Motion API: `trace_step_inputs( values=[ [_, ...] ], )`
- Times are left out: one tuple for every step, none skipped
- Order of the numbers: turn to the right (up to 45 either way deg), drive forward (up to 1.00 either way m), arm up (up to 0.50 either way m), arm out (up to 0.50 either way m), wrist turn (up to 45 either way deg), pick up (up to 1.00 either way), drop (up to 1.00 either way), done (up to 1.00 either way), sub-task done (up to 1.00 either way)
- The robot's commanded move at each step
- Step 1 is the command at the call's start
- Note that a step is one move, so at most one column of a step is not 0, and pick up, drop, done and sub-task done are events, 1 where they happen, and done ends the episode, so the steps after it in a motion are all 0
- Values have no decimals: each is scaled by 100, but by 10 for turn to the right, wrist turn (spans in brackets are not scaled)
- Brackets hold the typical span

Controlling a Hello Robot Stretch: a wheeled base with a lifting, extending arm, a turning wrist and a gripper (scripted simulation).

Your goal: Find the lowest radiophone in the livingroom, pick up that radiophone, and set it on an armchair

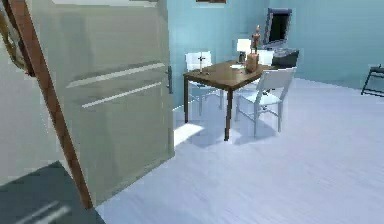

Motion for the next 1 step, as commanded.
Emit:
trace_step_inputs(
  values=[
    [180, 0, 0, 0, 0, 0, 0, 0, 0]
  ],
)
